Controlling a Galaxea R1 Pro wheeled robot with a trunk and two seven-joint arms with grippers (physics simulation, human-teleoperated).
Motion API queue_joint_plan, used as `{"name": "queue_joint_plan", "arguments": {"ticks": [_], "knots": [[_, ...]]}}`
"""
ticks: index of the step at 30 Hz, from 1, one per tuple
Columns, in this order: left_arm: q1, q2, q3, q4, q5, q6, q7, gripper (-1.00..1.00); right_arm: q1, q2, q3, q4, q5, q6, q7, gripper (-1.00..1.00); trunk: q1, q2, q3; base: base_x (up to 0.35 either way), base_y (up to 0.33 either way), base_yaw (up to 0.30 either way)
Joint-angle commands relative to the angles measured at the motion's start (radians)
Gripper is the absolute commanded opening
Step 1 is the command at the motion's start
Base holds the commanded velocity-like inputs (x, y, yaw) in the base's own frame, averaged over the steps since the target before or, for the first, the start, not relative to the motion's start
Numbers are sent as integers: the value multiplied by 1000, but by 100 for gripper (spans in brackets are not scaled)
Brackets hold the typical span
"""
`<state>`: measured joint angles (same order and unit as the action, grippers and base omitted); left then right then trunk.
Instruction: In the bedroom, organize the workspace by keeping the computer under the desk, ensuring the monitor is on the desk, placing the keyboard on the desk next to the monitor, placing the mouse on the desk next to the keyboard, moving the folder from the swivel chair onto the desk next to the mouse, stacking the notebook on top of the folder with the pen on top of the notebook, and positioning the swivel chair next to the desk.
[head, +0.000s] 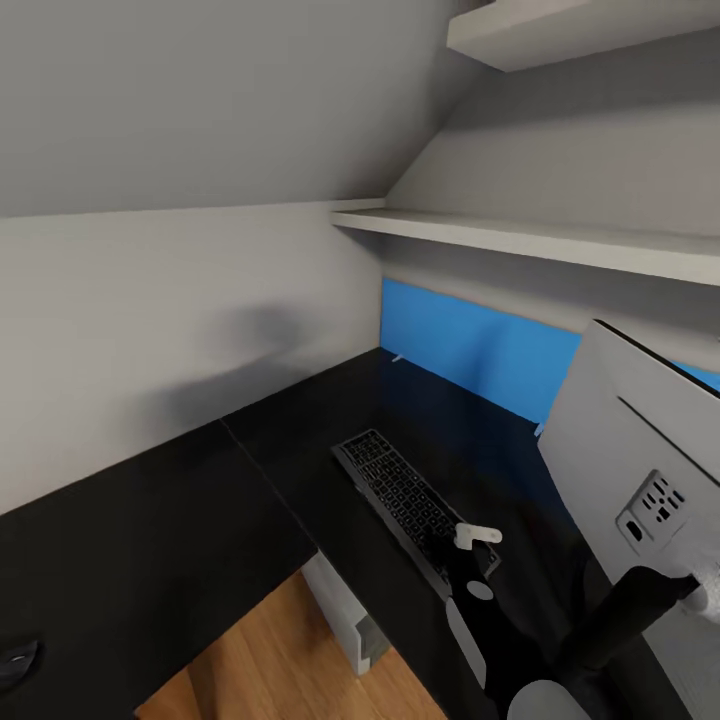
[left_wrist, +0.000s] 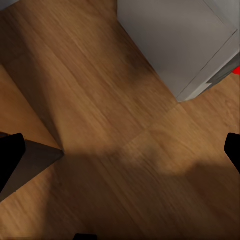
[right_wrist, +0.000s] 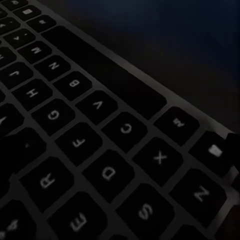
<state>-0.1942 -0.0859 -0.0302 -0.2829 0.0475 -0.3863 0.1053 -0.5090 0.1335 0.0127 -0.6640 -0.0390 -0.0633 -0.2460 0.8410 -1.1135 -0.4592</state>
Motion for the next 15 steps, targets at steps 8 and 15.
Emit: {"name": "queue_joint_plan", "arguments": {"ticks": [8,15], "knots": [[-1,0,-4,1,5,-3,4,100,0,0,1,29,-12,-4,-4,100,0,0,-1,-7,0,0],[-1,0,-4,1,5,-3,4,100,0,0,1,29,-12,-4,-4,100,0,0,-1,-123,0,0]]}}
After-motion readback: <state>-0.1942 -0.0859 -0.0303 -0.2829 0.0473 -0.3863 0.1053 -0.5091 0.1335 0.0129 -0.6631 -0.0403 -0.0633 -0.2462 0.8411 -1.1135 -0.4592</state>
